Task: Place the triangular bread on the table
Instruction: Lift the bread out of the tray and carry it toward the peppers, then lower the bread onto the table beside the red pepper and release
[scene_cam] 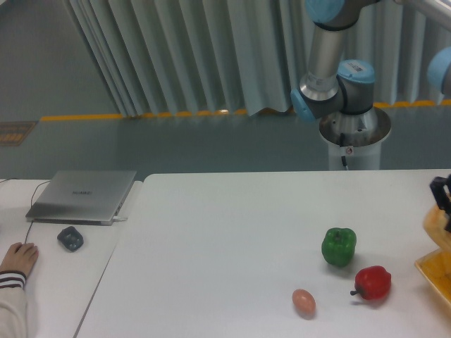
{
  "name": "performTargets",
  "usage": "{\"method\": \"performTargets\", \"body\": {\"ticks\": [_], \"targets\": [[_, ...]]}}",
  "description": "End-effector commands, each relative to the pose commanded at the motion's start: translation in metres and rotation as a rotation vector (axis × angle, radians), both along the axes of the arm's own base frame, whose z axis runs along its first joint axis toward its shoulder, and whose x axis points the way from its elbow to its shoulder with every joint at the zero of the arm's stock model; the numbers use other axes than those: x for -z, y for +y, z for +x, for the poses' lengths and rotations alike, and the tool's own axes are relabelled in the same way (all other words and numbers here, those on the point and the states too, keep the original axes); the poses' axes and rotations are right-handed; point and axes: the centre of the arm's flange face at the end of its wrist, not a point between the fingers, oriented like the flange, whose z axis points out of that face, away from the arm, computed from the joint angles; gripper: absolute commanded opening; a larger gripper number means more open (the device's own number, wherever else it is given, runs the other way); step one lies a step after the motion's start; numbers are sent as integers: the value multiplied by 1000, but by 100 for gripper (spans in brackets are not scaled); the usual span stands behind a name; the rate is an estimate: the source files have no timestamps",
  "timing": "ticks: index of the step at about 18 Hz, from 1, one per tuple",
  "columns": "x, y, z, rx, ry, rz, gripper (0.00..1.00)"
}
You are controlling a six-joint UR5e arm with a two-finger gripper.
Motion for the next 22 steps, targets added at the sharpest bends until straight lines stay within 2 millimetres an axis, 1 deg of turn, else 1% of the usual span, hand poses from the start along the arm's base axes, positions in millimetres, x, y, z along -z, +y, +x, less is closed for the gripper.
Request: {"method": "performTargets", "body": {"ticks": [1, 3, 5, 6, 9, 11, 12, 14, 15, 18, 20, 22], "targets": [[9, -1, 11, 18, -19, -15, 4], [15, -2, 27, 63, -33, -20, 4], [22, -1, 33, 92, -48, -25, 4], [22, 2, 40, 106, -57, -33, 4], [29, 6, 56, 168, -39, -115, 4], [38, 12, 66, 205, -22, -169, 4], [47, 10, 70, 218, -23, -201, 4], [59, 7, 73, 240, -25, -225, 5], [64, 6, 74, 252, -28, -231, 8], [67, 3, 71, 271, -3, -263, 8], [71, 6, 66, 271, 10, -264, 11], [69, 6, 64, 268, 27, -255, 12]]}}
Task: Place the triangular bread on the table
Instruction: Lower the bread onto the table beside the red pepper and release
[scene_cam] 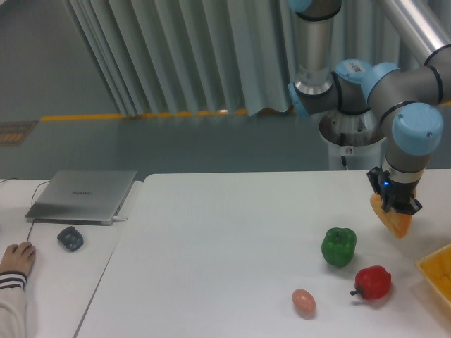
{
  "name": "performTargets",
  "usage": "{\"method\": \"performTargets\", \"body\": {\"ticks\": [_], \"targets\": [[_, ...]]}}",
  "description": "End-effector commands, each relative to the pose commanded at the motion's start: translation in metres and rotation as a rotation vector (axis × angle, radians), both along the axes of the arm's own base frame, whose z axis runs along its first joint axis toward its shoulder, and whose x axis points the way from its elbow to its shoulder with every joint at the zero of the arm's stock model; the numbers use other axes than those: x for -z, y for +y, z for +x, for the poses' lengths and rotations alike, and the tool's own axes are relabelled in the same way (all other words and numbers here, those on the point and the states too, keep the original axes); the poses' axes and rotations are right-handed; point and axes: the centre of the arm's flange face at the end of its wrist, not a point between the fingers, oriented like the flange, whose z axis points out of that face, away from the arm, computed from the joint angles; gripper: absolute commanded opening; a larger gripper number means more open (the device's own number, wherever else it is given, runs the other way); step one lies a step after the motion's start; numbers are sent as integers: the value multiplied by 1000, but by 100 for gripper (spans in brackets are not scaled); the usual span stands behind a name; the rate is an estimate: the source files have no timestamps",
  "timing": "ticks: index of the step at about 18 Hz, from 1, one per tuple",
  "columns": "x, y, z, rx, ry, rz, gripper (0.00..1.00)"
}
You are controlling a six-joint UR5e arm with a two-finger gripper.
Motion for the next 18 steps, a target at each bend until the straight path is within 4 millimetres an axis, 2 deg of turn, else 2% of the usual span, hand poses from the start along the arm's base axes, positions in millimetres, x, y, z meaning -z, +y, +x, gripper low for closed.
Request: {"method": "performTargets", "body": {"ticks": [4, 5, 6, 8, 10, 18], "targets": [[-3, 7, -8, 8, 45, 37, 35], [-2, 7, -9, 8, 53, 39, 58], [0, 6, -9, 14, 55, 29, 72], [2, 5, -9, 33, 71, 1, 82], [3, 7, -8, 37, 72, -2, 100], [-11, 21, -8, 48, 153, 74, 100]]}}
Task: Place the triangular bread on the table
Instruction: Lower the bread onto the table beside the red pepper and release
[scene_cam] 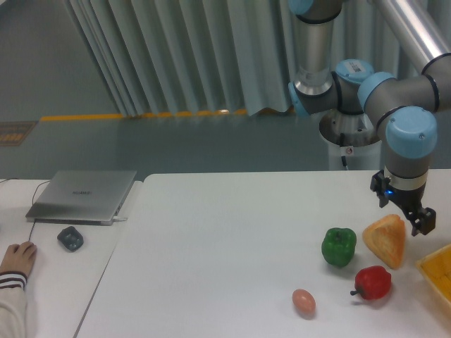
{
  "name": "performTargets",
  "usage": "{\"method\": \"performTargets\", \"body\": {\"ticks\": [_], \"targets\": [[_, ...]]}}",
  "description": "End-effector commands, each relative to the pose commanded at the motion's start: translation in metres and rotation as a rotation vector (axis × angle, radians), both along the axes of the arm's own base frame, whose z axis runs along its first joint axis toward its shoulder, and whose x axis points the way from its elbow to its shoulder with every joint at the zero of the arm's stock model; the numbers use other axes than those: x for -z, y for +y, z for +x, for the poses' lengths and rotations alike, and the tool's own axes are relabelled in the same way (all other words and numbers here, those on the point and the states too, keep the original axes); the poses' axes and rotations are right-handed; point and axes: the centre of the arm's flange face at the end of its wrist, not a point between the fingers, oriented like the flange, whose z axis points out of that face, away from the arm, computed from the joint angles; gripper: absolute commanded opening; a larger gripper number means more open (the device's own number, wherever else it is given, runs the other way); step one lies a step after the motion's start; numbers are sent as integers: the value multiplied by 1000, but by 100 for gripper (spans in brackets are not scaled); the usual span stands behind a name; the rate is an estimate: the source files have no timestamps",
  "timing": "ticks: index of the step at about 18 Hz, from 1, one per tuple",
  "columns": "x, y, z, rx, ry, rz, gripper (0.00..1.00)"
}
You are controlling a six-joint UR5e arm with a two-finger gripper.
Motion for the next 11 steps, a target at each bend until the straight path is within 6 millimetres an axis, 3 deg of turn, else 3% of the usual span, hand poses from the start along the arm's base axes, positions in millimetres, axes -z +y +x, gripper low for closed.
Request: {"method": "performTargets", "body": {"ticks": [3, 11], "targets": [[-10, 15, 8, 49, 58, 50, 100], [-24, 22, 7, 106, 82, 112, 100]]}}
